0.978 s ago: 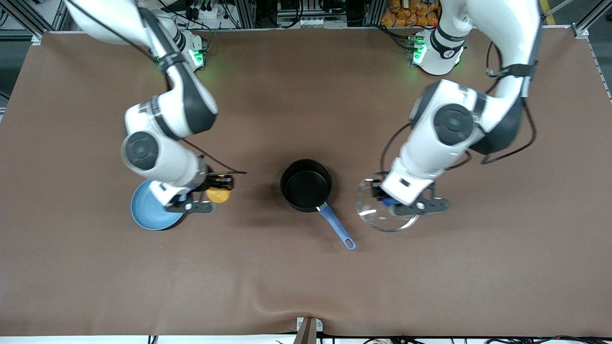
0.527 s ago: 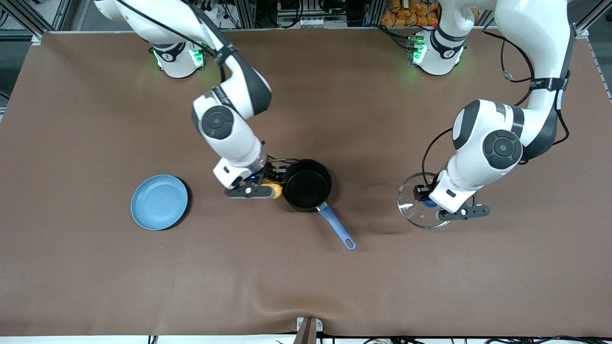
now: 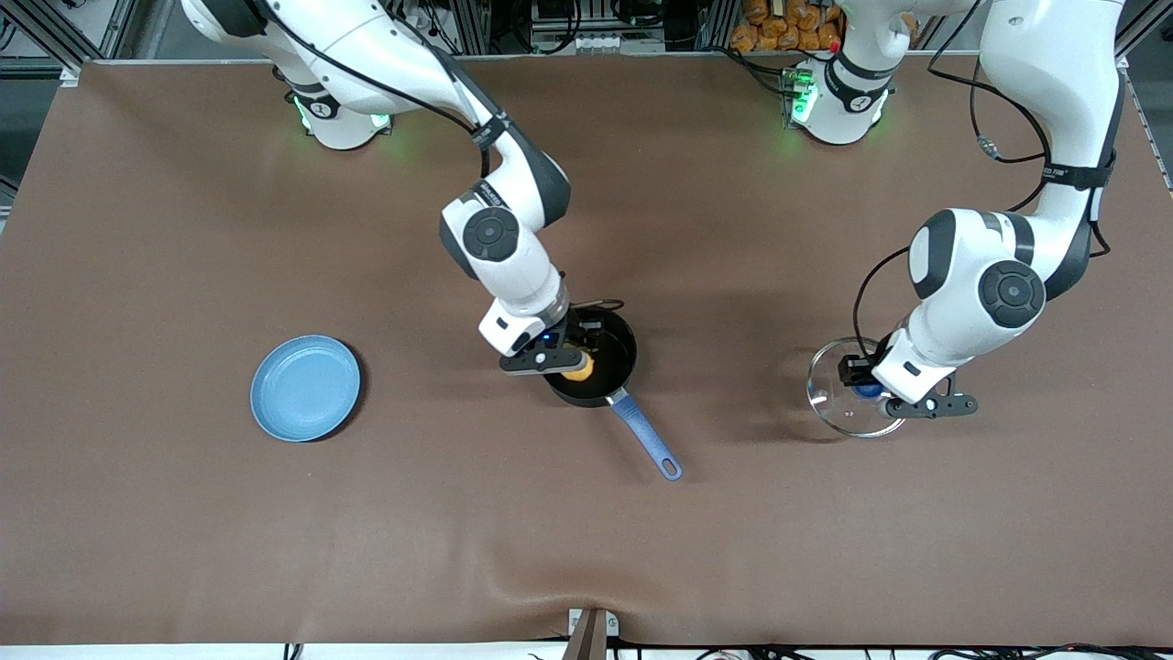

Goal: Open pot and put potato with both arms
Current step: 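Lower the potato into the pot while the left gripper sets the lid down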

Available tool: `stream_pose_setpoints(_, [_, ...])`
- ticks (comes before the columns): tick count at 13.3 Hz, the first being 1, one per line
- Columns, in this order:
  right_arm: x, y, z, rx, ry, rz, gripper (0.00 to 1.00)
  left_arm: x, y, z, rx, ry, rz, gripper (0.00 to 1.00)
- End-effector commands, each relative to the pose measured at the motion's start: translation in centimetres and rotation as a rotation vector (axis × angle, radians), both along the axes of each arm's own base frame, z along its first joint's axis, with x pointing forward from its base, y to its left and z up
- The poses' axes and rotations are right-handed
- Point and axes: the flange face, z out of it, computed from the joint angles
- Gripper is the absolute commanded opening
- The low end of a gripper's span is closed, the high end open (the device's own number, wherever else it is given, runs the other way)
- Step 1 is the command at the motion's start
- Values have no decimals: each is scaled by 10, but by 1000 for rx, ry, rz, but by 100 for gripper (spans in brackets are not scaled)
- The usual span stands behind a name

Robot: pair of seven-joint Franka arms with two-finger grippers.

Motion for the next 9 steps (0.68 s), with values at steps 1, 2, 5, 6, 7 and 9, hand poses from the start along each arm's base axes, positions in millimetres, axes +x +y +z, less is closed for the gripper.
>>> stream_pose_setpoints(1, [-4, 20, -1, 20, -31, -3, 0, -7, 17, -15, 3, -40, -23, 0])
stream_pose_setpoints(2, [-7, 22, -7, 19, -29, -10, 0, -7, 17, -19, 2, -37, -26, 0])
stream_pose_setpoints(5, [-5, 16, -22, -10, -22, -49, 0, -7, 16, -31, -5, -19, -21, 0])
stream_pose_setpoints(6, [-5, 14, -31, -21, -13, -53, 0, -7, 15, -37, -7, -13, -21, 0])
stream_pose_setpoints(7, [-7, 15, -38, -31, -11, -52, 0, -7, 15, -42, -7, -5, -21, 0])
stream_pose_setpoints(9, [-10, 18, -50, -44, -5, -56, 0, -7, 15, -43, -7, -4, -21, 0])
